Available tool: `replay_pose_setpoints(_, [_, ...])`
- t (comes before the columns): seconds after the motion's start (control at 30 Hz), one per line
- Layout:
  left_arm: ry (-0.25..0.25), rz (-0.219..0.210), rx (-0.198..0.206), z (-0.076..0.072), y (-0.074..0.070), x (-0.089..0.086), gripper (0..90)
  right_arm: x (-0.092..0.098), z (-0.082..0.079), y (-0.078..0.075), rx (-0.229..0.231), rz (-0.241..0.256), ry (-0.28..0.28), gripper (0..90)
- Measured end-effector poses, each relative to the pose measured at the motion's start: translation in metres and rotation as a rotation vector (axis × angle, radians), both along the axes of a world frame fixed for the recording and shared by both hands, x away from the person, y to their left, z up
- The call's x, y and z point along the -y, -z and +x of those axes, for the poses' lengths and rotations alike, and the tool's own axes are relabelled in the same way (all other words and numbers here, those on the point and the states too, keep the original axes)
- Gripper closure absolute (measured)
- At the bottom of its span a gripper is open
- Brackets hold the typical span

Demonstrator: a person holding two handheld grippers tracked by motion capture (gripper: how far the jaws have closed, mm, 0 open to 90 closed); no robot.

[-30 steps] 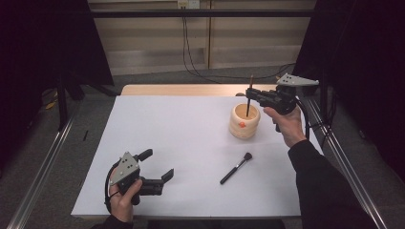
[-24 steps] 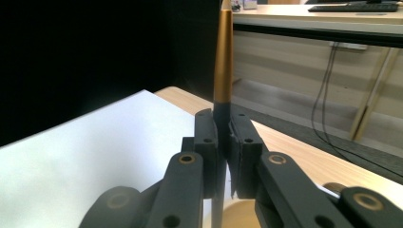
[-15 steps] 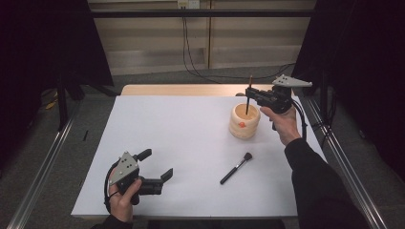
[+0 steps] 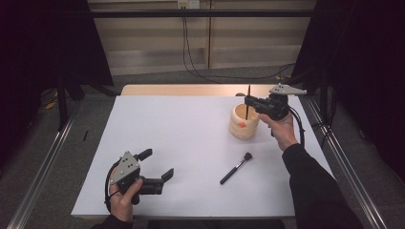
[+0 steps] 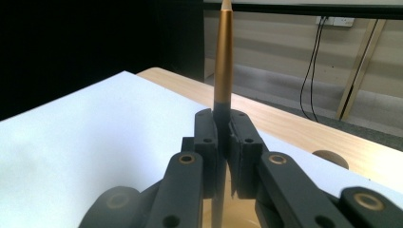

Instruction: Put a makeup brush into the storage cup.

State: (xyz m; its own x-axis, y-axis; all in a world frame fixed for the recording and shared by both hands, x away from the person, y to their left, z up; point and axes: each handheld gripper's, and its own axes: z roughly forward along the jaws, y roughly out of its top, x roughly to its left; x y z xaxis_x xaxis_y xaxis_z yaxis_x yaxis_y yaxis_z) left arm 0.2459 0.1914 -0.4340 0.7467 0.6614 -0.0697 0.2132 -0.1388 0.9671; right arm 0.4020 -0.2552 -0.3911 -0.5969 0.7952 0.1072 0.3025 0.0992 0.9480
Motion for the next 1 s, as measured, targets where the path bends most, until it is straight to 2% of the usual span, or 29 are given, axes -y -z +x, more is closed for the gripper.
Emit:
replay_pose_setpoints(0.47, [-0.003, 0.008, 0.001, 0.001, 0.0, 0.0, 0.8, 0.002, -0.004, 0.024, -0.05, 0.0, -0.012, 82.8])
replay_pose_setpoints(0.8, [-0.008, -0.006, -0.016, 0.0, 0.001, 0.001, 1.0, 0.004, -0.006, 0.027, -0.055, 0.003, -0.009, 81.6])
replay_pose_setpoints(0.9, [0.008, 0.016, -0.004, 0.0, 0.0, 0.001, 1.1, 0.003, -0.005, 0.03, -0.06, -0.005, -0.009, 80.1])
replay_pose_setpoints(1.0, [0.001, 0.003, -0.005, 0.0, 0.001, 0.0, 1.1, 0.003, -0.005, 0.03, -0.059, -0.006, -0.005, 77.4])
